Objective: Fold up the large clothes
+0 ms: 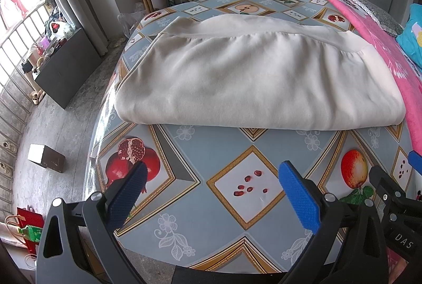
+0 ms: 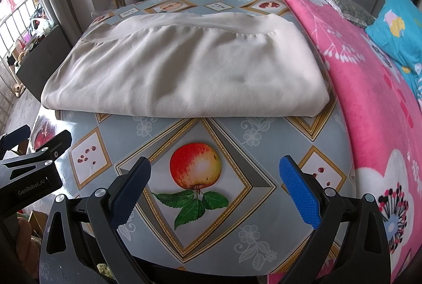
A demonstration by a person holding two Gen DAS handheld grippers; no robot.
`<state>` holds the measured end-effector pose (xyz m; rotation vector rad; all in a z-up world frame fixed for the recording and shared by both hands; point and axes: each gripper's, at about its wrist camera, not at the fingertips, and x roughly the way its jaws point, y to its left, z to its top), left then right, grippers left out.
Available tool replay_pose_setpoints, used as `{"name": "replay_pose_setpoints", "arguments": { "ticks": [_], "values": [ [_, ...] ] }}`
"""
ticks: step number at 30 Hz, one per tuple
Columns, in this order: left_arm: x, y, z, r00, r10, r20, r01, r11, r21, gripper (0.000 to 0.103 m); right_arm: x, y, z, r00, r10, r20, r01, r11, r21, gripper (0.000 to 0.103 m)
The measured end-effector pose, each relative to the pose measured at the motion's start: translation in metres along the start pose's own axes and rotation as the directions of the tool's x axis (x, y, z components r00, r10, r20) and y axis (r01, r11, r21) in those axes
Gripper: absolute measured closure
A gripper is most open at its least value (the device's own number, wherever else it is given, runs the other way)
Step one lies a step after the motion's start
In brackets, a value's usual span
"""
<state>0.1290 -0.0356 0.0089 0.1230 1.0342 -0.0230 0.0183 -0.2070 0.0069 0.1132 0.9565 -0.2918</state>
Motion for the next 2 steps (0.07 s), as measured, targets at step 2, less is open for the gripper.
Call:
{"name": "replay_pose_setpoints", "arguments": {
  "ticks": [2],
  "values": [
    [-0.0006, 0.0009, 0.0008, 1.000, 0.000, -0.001, 0.000, 1.000, 0.000, 0.005, 0.0005, -0.0007, 0.0010, 1.000, 0.001, -0.001, -0.001, 1.000, 0.000, 0.008]
  ]
}}
